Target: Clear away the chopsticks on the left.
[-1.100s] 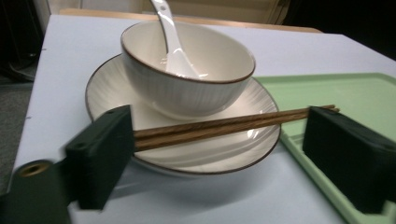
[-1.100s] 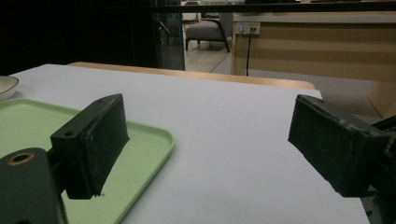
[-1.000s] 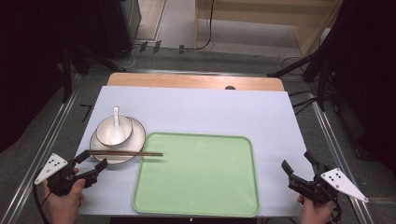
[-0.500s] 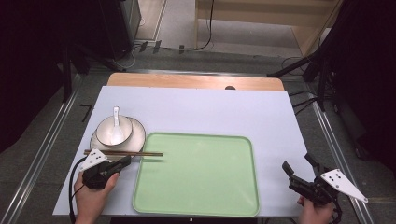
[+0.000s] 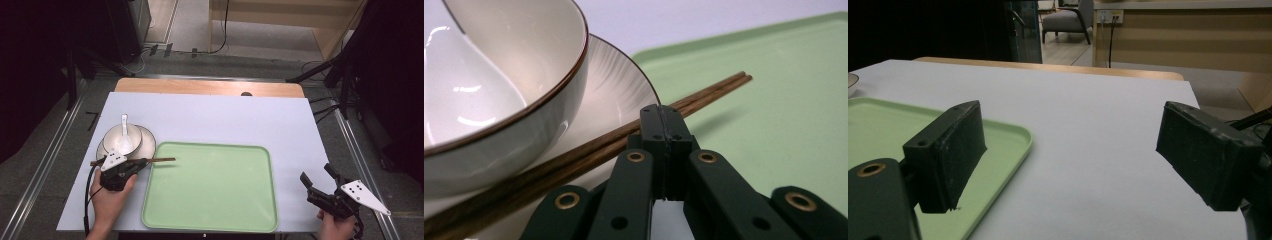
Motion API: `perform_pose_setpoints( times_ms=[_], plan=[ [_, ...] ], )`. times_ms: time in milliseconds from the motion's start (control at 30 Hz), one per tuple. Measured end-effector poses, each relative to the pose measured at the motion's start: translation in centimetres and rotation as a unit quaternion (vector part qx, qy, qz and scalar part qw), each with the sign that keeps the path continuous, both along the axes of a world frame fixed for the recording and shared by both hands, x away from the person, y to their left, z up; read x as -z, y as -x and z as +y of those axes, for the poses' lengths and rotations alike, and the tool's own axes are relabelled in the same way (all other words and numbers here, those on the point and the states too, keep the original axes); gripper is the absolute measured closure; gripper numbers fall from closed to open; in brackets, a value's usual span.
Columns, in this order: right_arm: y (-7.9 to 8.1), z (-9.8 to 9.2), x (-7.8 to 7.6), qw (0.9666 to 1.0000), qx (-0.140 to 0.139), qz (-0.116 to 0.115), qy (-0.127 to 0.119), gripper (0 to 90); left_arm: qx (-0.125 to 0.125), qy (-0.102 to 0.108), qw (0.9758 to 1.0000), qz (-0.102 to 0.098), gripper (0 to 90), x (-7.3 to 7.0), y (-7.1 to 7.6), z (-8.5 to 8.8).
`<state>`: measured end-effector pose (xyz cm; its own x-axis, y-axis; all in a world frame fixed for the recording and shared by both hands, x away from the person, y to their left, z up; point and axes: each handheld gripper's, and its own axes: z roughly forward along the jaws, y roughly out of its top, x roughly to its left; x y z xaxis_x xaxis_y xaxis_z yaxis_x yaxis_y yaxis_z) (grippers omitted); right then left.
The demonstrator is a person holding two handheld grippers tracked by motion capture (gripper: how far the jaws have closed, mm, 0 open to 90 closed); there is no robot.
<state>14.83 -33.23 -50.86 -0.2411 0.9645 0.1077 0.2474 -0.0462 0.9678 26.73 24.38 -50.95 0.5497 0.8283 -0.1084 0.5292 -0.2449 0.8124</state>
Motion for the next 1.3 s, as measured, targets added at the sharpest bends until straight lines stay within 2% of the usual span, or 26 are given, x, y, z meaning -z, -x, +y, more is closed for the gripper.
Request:
perform_pose_setpoints(
  times_ms=[167, 267, 333, 433, 567, 600, 700, 733, 767, 867, 900, 933, 1000, 1100, 1200, 1300],
  plan=[
    [0.0, 0.0, 0.0, 1.0000, 0.003, 0.002, -0.001, 12.4, -0.003, -0.015, 0.9999, -0.001, 90.0, 0.0, -1.3, -1.1],
    [0.0, 0.0, 0.1, 1.0000, 0.002, 0.002, -0.001, 12.4, -0.013, -0.025, 0.9996, -0.001, 90.0, 0.0, -1.8, -1.6],
    [-0.1, 0.0, 0.1, 1.0000, 0.002, 0.003, 0.000, 12.5, -0.023, -0.038, 0.9990, -0.006, 90.0, 0.1, -2.1, -2.0],
    [-0.1, 0.1, 0.1, 1.0000, 0.001, 0.005, 0.000, 12.4, -0.034, -0.069, 0.9969, -0.013, 90.0, 0.2, -2.6, -2.8],
    [-0.2, 0.2, 0.2, 1.0000, 0.000, 0.007, 0.002, 12.5, -0.033, -0.075, 0.9966, -0.011, 89.9, 0.1, -2.7, -2.8],
    [-0.2, 0.2, 0.2, 1.0000, -0.001, 0.006, 0.004, 12.5, -0.029, -0.072, 0.9969, -0.011, 88.1, -0.2, -2.6, -2.6],
    [-0.2, 0.1, 0.2, 1.0000, -0.001, 0.006, 0.004, 12.5, -0.012, -0.045, 0.9989, -0.001, 83.9, -1.3, -1.8, -1.4],
    [-0.2, 0.1, 0.2, 1.0000, -0.001, 0.006, 0.004, 12.5, -0.012, -0.045, 0.9989, -0.001, 83.1, -1.3, -1.8, -1.4],
    [-0.1, 0.1, 0.1, 1.0000, 0.000, 0.007, 0.003, 12.5, 0.010, -0.034, 0.9993, 0.008, 82.2, -2.0, -1.2, -0.3],
    [-0.2, 0.0, 0.2, 1.0000, -0.002, 0.006, 0.002, 12.5, 0.039, -0.025, 0.9987, 0.021, 81.2, -2.6, -0.6, 1.5],
    [-0.2, 0.0, 0.2, 1.0000, -0.003, 0.006, 0.003, 12.5, 0.039, -0.025, 0.9987, 0.021, 81.1, -2.6, -0.6, 1.5],
    [-0.2, 0.0, 0.2, 1.0000, -0.005, 0.006, 0.005, 12.5, 0.049, -0.036, 0.9978, 0.024, 81.2, -3.0, -0.2, 2.6],
    [-0.2, 0.1, 0.2, 0.9999, -0.006, 0.006, 0.007, 12.5, 0.066, -0.033, 0.9969, 0.030, 80.8, -3.2, 0.1, 3.7],
    [-0.4, 0.2, 0.1, 0.9999, -0.007, 0.007, 0.006, 12.6, 0.071, -0.043, 0.9957, 0.041, 80.5, -3.2, 0.4, 5.3],
    [-0.5, 0.3, 0.1, 0.9999, -0.007, 0.008, 0.007, 12.5, 0.068, -0.053, 0.9952, 0.045, 80.1, -3.0, 0.6, 6.2],
    [-0.7, 0.5, 0.1, 0.9999, -0.010, 0.008, 0.009, 12.6, 0.056, -0.054, 0.9963, 0.037, 78.2, -3.0, 0.6, 6.8]
  ],
)
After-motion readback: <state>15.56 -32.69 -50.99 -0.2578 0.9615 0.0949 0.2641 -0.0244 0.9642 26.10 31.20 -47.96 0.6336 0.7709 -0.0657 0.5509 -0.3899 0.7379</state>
